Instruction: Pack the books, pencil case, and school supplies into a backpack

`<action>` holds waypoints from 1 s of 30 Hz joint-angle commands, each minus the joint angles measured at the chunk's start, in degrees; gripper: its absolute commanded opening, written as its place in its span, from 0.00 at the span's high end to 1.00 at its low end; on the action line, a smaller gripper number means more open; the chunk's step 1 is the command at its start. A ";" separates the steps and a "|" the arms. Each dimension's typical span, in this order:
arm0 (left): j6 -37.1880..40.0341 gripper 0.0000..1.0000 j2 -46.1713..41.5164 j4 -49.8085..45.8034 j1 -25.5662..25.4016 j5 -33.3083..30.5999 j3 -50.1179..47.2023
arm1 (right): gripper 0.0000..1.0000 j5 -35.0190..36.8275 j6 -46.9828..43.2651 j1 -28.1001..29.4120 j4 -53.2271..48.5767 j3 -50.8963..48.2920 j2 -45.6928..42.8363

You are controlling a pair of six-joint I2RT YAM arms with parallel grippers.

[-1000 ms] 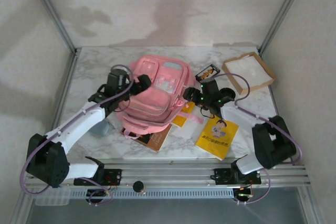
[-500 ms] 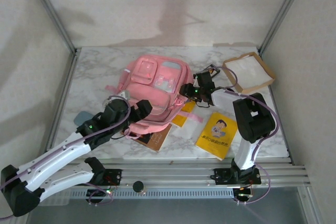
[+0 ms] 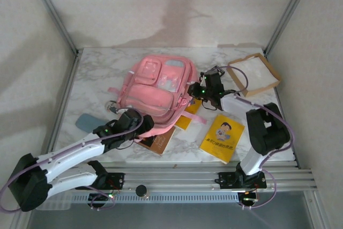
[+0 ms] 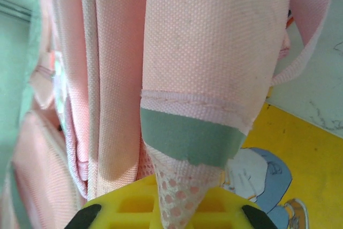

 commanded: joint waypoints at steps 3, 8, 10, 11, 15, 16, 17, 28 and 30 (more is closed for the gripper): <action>6.87 0.16 6.41 11.14 8.21 -0.09 2.68 | 1.00 1.78 4.72 0.14 4.03 -3.10 -8.11; 18.41 0.16 14.08 18.17 12.25 0.46 10.43 | 1.00 9.96 11.04 2.43 3.66 -7.08 -12.13; 21.46 0.16 15.77 18.31 14.28 4.93 12.91 | 1.00 12.04 14.41 3.28 4.54 -7.73 -12.33; 22.31 0.16 15.45 16.64 14.41 5.96 14.18 | 1.00 12.24 16.07 3.45 4.74 -7.69 -12.04; 19.66 0.15 7.20 6.11 11.38 2.59 16.48 | 1.00 14.90 22.92 4.08 4.75 -8.15 -12.09; 18.14 0.15 5.21 3.23 9.81 1.35 16.97 | 1.00 15.59 24.02 4.22 4.86 -8.18 -12.17; 16.70 0.16 4.09 0.48 8.39 0.48 17.53 | 1.00 15.78 24.96 4.27 4.60 -7.95 -12.19; 9.04 0.32 6.09 10.41 -13.39 4.81 13.66 | 1.00 8.71 31.03 4.43 4.56 -6.93 -11.35; 9.70 0.33 8.94 15.90 -16.35 5.37 13.45 | 1.00 7.93 31.47 4.45 5.28 -7.30 -11.62</action>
